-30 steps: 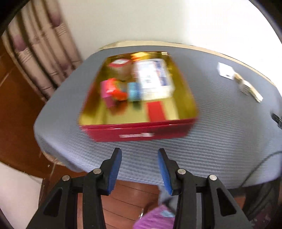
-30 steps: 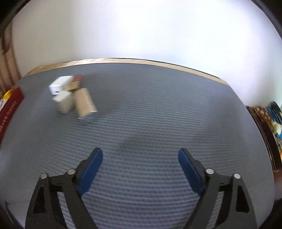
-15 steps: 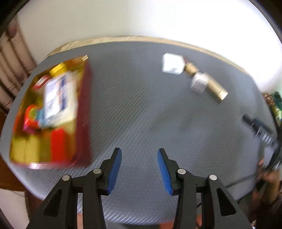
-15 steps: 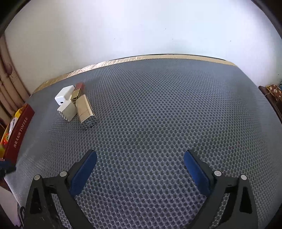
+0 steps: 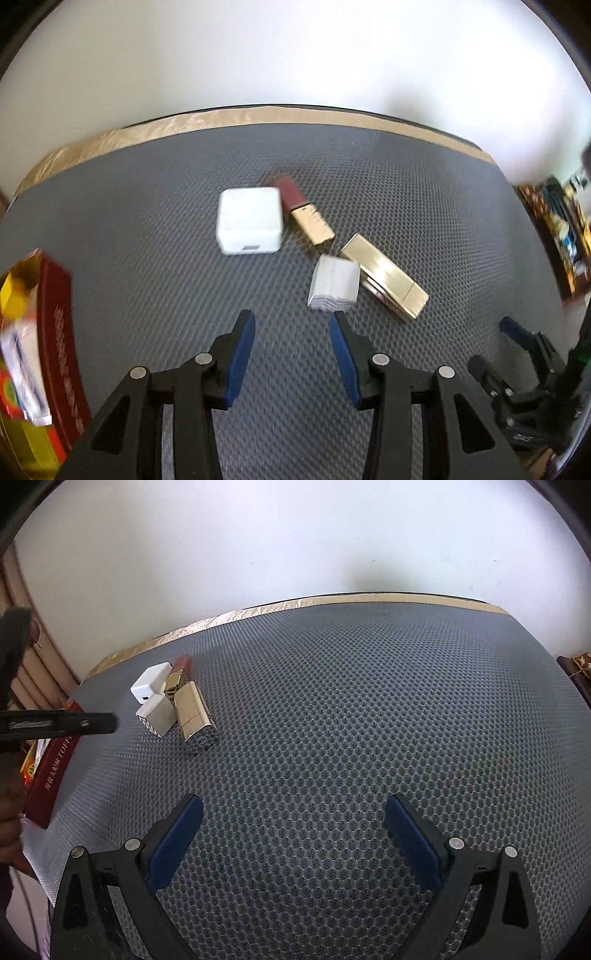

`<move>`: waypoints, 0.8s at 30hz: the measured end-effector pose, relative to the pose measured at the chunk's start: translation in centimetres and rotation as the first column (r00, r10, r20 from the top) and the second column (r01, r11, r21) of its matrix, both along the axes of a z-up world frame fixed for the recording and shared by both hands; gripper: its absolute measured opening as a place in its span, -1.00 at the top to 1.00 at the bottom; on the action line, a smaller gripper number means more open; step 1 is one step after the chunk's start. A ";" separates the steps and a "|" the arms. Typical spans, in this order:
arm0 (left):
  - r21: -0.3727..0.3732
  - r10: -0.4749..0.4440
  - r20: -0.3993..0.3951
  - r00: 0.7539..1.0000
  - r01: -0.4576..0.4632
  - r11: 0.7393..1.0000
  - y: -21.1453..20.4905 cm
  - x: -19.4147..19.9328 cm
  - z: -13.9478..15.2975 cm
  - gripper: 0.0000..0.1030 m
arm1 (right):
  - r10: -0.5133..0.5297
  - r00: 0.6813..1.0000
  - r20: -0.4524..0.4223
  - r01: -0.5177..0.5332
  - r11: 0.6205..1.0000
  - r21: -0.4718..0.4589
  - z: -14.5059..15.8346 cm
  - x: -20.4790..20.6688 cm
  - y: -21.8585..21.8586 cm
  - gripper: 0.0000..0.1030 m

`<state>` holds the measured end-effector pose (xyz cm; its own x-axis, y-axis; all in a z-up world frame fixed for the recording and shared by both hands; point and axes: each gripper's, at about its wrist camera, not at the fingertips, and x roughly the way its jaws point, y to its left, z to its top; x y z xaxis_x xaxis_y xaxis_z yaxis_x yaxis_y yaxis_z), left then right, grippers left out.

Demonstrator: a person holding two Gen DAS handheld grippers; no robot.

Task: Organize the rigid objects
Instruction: 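Move the left tool toward the white cube beside the gold box, then grasp the white cube with the left tool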

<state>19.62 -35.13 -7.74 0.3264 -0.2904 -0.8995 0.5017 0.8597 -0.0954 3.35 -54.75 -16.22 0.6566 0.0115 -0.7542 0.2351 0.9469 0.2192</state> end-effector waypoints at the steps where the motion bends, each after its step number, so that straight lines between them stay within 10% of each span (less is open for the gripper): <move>1: 0.001 -0.006 -0.008 1.000 0.006 1.000 -0.3 0.4 -0.3 0.17 | 0.001 1.000 0.001 -0.001 1.000 0.004 0.0 0.0 0.0 -0.92; 12: -0.086 -0.069 -0.094 0.993 0.061 0.994 -0.4 3.0 -2.2 0.17 | 0.009 1.000 0.007 -0.009 0.999 0.036 -0.1 0.2 -0.1 -0.93; 19: 0.039 -0.190 0.003 0.982 0.189 0.981 -3.3 2.7 -2.1 0.16 | 0.012 1.000 0.006 -0.012 0.999 0.035 -0.2 0.4 0.0 -0.93; 24: -0.090 -0.149 -0.106 0.983 0.140 0.986 -3.1 4.9 -2.7 0.17 | 0.012 1.000 0.007 -0.012 0.999 0.036 -0.2 0.4 0.2 -0.94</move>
<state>24.56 -38.18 -10.41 0.1742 -0.4016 -0.8991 0.6023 0.7658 -0.2253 3.72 -54.58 -16.41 0.6610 0.0466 -0.7489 0.2221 0.9412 0.2546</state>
